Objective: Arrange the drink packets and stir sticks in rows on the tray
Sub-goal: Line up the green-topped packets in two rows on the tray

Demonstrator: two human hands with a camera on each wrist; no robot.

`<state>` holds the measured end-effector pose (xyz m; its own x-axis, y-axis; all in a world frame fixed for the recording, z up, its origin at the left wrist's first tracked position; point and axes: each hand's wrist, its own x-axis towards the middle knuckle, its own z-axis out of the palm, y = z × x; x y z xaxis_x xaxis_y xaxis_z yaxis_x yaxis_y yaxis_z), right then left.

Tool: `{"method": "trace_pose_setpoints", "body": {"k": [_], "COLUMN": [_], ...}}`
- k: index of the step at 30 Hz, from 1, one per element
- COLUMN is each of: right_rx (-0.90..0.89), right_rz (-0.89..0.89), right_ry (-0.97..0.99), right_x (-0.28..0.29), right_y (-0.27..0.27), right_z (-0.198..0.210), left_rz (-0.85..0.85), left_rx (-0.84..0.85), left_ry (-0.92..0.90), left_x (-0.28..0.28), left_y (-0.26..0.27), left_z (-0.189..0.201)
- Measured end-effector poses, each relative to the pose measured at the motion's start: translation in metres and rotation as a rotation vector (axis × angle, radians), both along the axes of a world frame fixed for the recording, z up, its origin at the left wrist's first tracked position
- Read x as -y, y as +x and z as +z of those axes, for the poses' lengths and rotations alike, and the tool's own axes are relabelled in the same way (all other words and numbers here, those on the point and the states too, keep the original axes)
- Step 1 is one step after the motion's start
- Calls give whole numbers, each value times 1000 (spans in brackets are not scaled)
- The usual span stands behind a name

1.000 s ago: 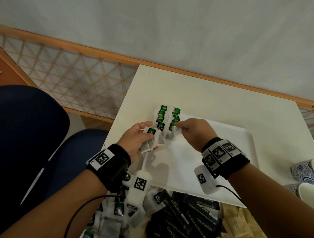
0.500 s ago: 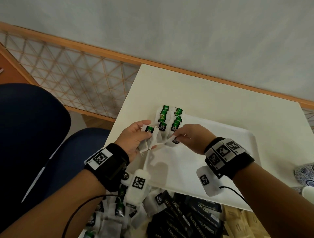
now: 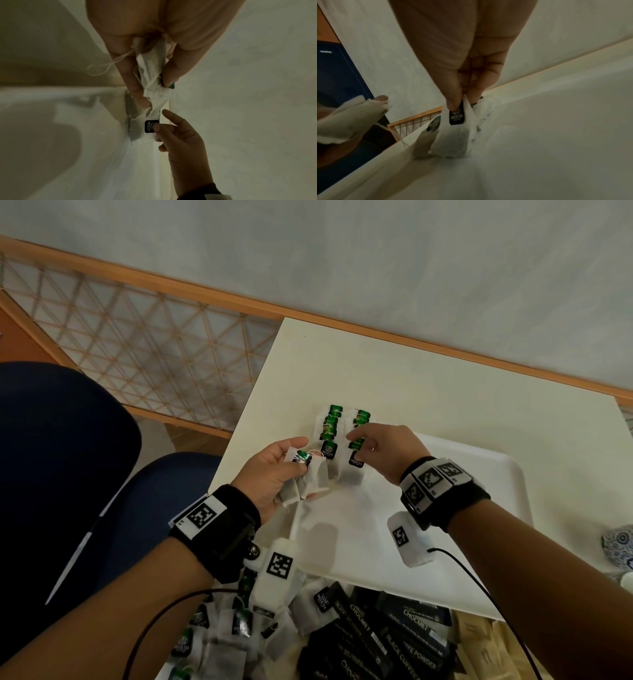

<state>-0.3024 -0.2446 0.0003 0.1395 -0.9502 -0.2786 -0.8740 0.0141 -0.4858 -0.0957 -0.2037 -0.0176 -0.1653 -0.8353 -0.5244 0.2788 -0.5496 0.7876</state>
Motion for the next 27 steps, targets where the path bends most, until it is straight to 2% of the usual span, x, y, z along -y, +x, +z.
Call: {"method": "trace_pose_setpoints", "body": {"k": [5,8,9,12,14,18,22,27], "right_rx": [-6,148,233,464,547,484,464,608], "right_rz": [20,-7,-21,-31,-59,-51,-60,-222], "right_ry": [-57,-157,-131,106,193,177,198,165], "right_x": [-1,-10,-15,-29,-33,-33,-34,-36], "right_y": [-1,5,10,25,30,25,16,19], "right_z": [-1,5,7,10,7,12,15,17], "left_rz": [-25,-41,-47,-52,-50,-15,58,64], "left_rx": [7,21,20,-1,-8,17,-56,-54], "left_ry": [-12,-25,-29,-37,-48,-29,35,55], "left_x": [0,-1,-1,-4,-6,-7,-5,-8], "left_y": [-3,-4,-5,-9,-10,-7,-1,-5], "left_z": [1,2,3,7,10,8,9,9]}}
